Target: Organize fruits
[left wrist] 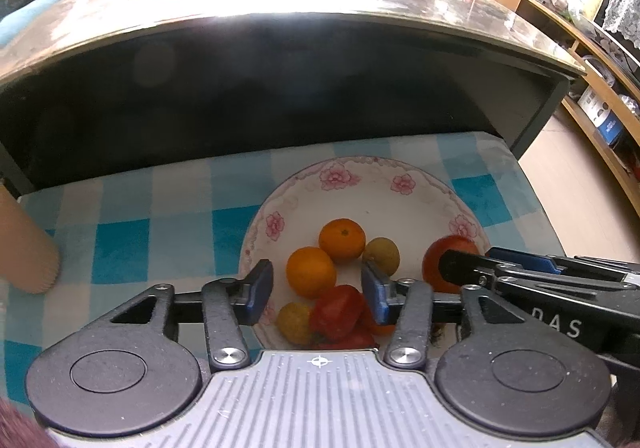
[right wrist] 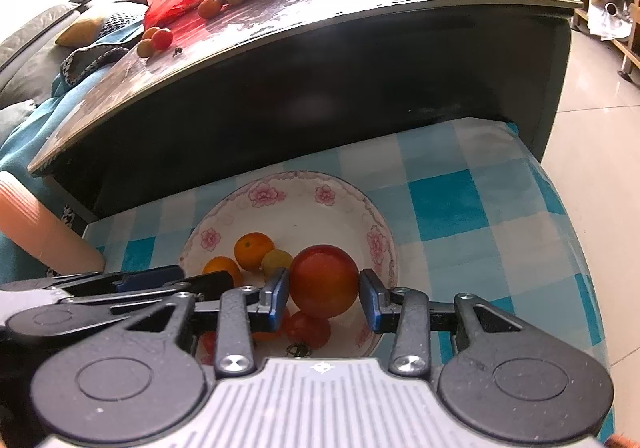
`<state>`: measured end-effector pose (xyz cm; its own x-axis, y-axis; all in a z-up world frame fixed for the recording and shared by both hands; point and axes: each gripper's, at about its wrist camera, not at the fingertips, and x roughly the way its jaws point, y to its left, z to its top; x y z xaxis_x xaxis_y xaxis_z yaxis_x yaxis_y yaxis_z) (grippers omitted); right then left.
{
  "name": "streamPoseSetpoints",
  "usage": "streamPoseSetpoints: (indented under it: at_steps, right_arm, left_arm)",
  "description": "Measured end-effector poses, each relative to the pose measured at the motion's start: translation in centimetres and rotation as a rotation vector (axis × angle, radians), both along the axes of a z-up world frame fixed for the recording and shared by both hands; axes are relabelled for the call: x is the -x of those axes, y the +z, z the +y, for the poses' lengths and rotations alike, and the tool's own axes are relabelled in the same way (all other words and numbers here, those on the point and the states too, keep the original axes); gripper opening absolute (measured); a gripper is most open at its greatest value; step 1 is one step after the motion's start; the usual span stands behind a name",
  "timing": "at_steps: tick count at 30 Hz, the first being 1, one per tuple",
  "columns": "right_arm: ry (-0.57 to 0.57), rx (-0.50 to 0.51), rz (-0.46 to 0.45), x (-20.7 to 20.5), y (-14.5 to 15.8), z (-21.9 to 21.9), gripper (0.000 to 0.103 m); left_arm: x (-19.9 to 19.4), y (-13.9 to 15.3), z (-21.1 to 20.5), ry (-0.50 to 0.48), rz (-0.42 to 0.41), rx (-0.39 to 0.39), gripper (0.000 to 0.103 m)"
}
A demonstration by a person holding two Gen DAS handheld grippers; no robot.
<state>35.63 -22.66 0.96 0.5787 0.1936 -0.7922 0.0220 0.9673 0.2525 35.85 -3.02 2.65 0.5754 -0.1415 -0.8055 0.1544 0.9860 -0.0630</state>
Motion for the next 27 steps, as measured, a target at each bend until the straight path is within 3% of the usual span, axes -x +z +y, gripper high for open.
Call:
streamPoseSetpoints:
  at_steps: [13, 27]
  right_arm:
    - [-0.013, 0.003, -0.015, 0.9, 1.1, -0.2, 0.055]
    - [-0.01, 0.065, -0.027, 7.0, 3.4, 0.0, 0.057]
  left_arm:
    - [1.8, 0.7, 0.6, 0.028, -0.029, -0.028, 0.082]
    - [7.8, 3.2, 1.4, 0.059, -0.126, -0.04, 0.099]
